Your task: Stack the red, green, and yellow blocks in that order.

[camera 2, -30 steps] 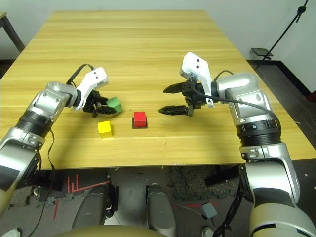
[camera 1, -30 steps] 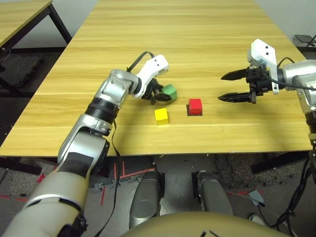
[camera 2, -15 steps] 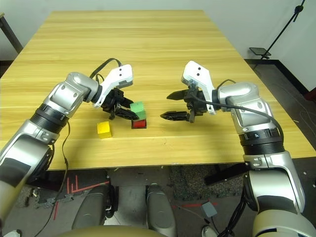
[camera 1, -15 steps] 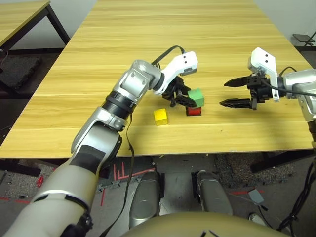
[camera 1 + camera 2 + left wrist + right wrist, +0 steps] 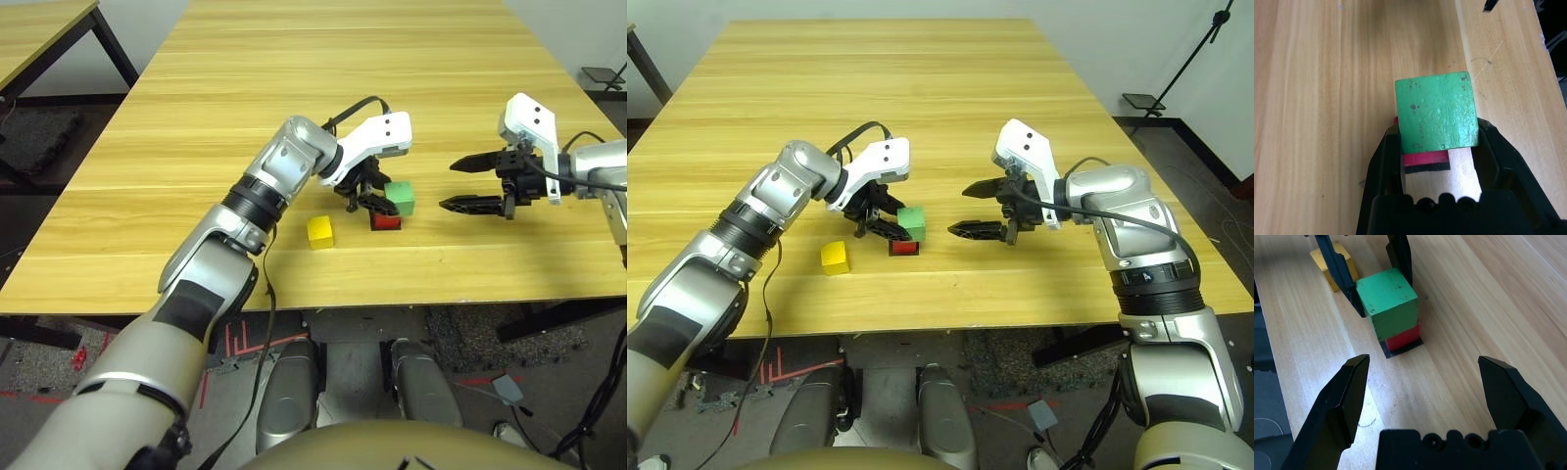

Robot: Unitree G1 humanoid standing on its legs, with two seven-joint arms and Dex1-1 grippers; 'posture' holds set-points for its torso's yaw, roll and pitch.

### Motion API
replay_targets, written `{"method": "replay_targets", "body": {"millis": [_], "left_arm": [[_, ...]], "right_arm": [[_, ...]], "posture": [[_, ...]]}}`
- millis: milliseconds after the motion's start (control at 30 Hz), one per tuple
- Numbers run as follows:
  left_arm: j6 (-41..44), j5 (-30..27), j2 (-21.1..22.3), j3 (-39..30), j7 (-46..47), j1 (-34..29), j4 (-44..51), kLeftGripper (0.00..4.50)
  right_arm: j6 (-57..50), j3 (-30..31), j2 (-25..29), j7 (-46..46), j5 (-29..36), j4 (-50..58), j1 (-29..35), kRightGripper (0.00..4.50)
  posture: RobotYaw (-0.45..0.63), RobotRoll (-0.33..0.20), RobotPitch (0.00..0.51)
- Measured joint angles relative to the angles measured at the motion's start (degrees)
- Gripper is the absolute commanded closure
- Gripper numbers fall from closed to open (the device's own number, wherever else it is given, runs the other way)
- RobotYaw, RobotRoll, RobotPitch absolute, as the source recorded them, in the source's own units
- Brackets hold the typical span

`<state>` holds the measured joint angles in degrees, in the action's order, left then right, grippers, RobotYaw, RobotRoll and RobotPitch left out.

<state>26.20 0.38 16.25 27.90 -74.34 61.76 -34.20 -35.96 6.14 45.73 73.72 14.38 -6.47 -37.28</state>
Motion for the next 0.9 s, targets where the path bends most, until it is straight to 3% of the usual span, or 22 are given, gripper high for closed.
{"method": "replay_targets", "body": {"millis": [700,900], "left_arm": [[-0.86,1.56,0.19,-0.69,0.44,-0.01,-1.13,2.44],[-0.81,2.32,0.96,-0.62,-1.13,-0.75,-0.39,0.33]], "right_arm": [[-0.69,0.00,0.04,-0.78,0.36,0.21,-0.09,0.00],[-0.78,0.01,-0.20,-1.12,0.36,0.14,-0.34,0.00]], "posture": [[0.14,-0.077,0.086],[0.15,-0.078,0.086]]}}
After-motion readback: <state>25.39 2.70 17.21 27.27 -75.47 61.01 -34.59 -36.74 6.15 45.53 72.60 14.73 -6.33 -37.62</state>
